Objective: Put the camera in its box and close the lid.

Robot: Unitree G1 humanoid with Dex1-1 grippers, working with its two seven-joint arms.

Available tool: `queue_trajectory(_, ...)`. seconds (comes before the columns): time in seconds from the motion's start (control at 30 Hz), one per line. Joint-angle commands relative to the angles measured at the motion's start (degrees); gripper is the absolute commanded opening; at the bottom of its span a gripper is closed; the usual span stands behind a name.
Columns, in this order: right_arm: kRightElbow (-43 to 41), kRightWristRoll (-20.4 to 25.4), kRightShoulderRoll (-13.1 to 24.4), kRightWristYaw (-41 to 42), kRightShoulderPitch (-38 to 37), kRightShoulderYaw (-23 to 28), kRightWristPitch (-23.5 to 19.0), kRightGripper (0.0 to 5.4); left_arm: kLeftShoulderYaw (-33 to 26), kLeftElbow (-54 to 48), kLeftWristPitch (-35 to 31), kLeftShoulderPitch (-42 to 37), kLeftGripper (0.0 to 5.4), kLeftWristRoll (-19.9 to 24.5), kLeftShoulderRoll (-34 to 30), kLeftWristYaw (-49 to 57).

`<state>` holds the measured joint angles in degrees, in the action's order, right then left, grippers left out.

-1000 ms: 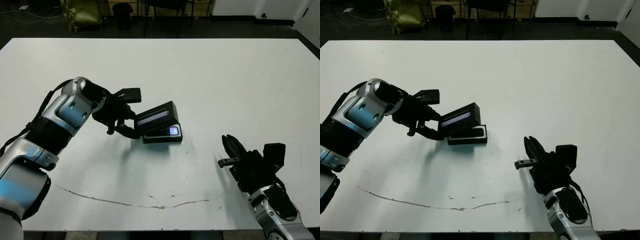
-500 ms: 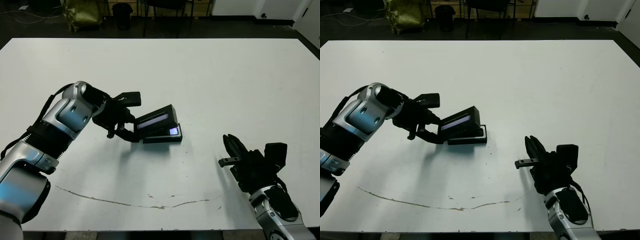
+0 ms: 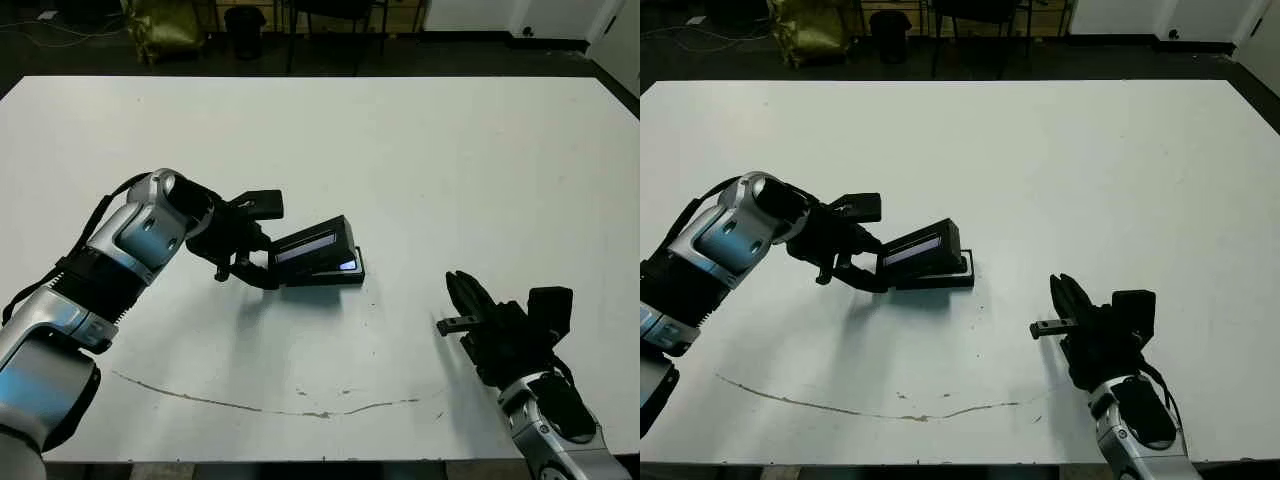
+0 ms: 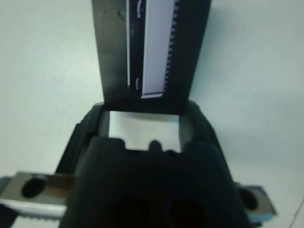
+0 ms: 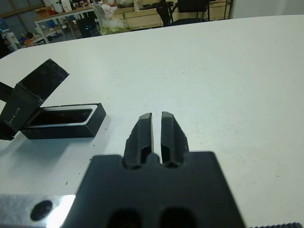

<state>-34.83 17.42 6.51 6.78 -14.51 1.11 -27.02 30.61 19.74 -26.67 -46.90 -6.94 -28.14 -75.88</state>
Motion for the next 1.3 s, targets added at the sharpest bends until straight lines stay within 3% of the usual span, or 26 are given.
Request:
queue_trajectory(0.03, 0.7, -0.2, 0.2, 0.0, -0.9, 0.3, 0.1, 0.00, 0.6, 1.0, -0.5, 0.8, 2.24, -0.4, 0.5, 0.2)
queue_trajectory(0.4, 0.4, 1.3, 0.0, 0.0, -0.9, 0.8, -0.9, 0.00, 1.8, 5.8, 0.8, -1.3, 2.24, -1.0, 3.3, 0.1)
queue_trajectory(0.9, 2.8, -0.3, 0.5, 0.7, -1.1, 0.7, 2.1, 0.00, 4.4, 10.3, -1.8, -4.6, 2.24, -3.5, 7.5, -2.1)
queue_trajectory(1.03, 1.5, 0.8, -0.2, -0.1, -1.3, 0.9, 0.5, 0.00, 4.6, 10.5, -0.2, -5.0, 2.24, -3.7, 7.9, -2.7)
queue_trajectory(1.3, 1.1, 0.5, -0.2, 0.0, -1.8, 0.5, 1.6, 0.00, 5.0, 11.0, 0.0, -6.7, 2.24, -4.7, 9.6, -2.8)
